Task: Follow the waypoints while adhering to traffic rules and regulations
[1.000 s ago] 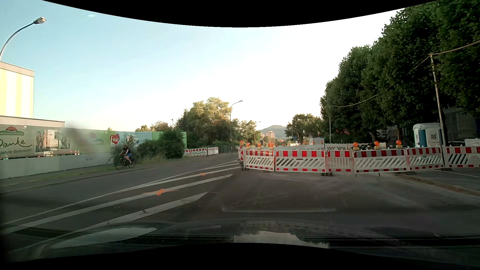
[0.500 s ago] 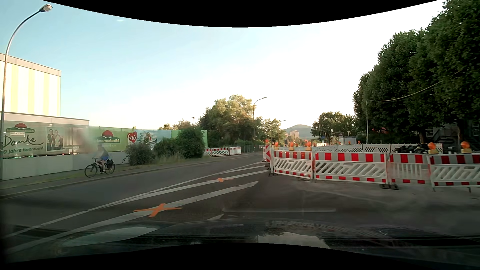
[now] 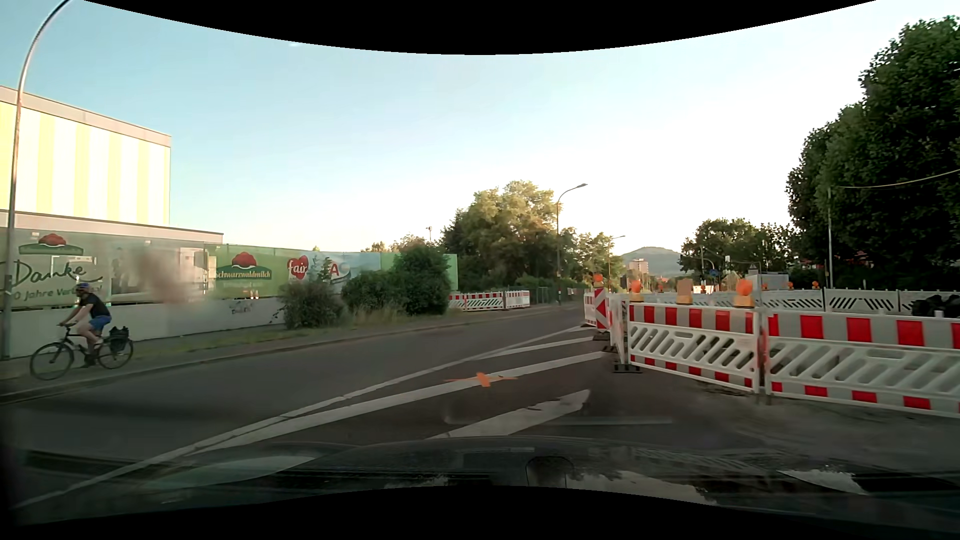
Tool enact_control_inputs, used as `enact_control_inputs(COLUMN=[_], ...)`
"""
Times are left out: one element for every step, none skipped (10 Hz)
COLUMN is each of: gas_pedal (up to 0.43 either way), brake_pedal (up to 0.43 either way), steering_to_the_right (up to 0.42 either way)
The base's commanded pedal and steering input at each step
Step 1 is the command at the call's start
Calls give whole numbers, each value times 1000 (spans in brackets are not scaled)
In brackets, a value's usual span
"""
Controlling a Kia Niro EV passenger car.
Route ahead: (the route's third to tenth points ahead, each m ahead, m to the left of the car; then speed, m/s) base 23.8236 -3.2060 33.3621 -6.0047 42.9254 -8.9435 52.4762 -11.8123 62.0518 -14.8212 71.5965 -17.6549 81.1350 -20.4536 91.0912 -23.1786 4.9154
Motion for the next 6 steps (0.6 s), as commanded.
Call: enact_control_inputs(gas_pedal=[118,110,98,98,98,98], brake_pedal=[0,0,0,0,0,0], steering_to_the_right=[-117,-82,-58,-40,-39,-36])
